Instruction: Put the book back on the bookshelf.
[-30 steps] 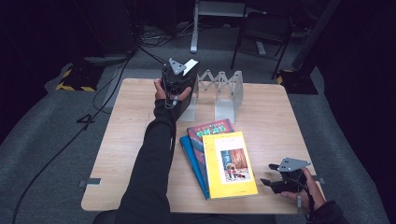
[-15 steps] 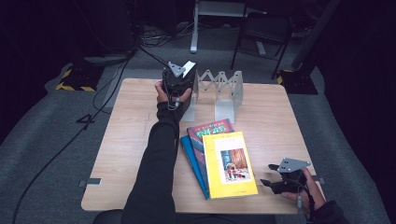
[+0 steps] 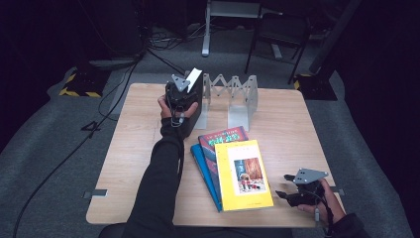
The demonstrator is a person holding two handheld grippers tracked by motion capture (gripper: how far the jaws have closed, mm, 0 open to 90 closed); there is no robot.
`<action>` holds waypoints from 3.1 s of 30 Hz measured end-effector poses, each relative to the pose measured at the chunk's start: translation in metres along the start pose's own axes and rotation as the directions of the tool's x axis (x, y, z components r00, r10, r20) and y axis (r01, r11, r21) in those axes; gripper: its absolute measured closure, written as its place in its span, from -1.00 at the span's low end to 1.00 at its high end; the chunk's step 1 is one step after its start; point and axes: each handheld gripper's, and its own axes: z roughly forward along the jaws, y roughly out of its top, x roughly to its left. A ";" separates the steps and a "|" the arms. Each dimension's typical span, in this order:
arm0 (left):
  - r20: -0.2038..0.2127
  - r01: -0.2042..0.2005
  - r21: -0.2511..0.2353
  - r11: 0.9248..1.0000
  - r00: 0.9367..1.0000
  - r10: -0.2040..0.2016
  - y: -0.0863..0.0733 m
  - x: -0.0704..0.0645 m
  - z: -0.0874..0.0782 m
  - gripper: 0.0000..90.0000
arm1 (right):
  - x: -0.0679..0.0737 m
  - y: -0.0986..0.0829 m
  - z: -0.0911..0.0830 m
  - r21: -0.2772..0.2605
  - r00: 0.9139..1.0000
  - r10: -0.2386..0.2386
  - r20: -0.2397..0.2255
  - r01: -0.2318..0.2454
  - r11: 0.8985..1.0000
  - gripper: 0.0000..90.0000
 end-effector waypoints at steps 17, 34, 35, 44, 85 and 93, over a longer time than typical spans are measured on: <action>-0.008 -0.018 -0.019 1.000 1.000 0.018 -0.017 -0.002 -0.010 -0.13 | 0.002 0.001 0.000 0.003 1.000 -0.006 -0.005 0.006 1.000 -0.30; 0.109 0.054 -0.011 0.999 0.993 -0.052 -0.054 0.008 -0.021 -0.28 | 0.002 0.000 0.000 0.010 1.000 -0.007 -0.001 0.007 1.000 -0.31; 0.111 0.056 -0.003 0.998 0.992 -0.056 -0.057 0.008 -0.020 -0.27 | 0.002 0.000 0.000 0.010 1.000 -0.008 0.001 0.008 1.000 -0.31; 0.080 0.049 0.056 0.997 0.995 -0.053 -0.091 0.000 -0.014 -0.04 | 0.003 -0.001 0.002 0.020 1.000 -0.012 -0.002 0.012 1.000 -0.31; -0.199 0.181 0.079 0.980 0.966 -0.162 -0.084 -0.035 0.035 0.13 | 0.003 -0.001 0.004 0.018 1.000 -0.018 -0.011 0.018 1.000 -0.31; -0.184 0.175 0.083 0.981 0.970 -0.158 -0.086 -0.034 0.032 0.10 | 0.003 -0.001 0.002 0.012 1.000 -0.017 -0.008 0.017 1.000 -0.31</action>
